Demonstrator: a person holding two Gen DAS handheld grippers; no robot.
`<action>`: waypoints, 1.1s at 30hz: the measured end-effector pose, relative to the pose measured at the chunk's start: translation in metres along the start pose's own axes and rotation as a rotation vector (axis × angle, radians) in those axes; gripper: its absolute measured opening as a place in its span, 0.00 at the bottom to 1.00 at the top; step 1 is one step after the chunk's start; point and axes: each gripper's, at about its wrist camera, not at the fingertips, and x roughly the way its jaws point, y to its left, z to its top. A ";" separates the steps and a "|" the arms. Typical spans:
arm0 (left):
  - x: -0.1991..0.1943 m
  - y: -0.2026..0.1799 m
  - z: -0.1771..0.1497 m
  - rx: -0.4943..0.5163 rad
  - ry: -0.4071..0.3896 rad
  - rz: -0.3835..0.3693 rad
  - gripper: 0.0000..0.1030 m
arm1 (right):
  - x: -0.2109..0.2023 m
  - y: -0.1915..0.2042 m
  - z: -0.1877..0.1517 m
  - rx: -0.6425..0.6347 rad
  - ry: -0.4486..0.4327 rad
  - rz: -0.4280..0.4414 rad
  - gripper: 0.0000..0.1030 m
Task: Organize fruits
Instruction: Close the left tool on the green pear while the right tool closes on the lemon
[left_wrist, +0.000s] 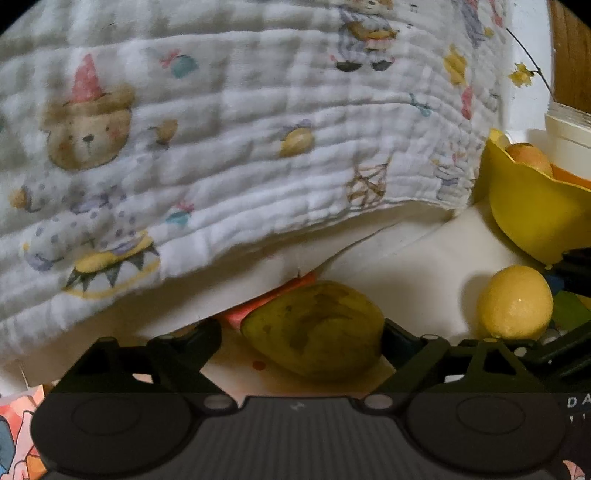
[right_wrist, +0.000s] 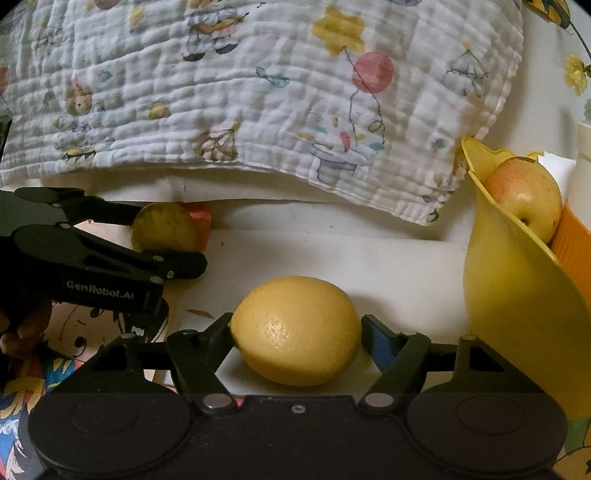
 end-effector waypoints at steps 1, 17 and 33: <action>-0.001 -0.002 0.000 0.007 0.000 0.002 0.87 | 0.000 -0.001 0.000 0.000 0.000 -0.002 0.73; -0.005 -0.009 0.011 -0.015 0.003 -0.008 0.77 | 0.001 -0.002 0.001 -0.013 -0.011 0.001 0.67; -0.038 -0.018 -0.004 -0.027 0.028 -0.017 0.77 | -0.007 -0.001 -0.002 -0.031 -0.026 0.076 0.66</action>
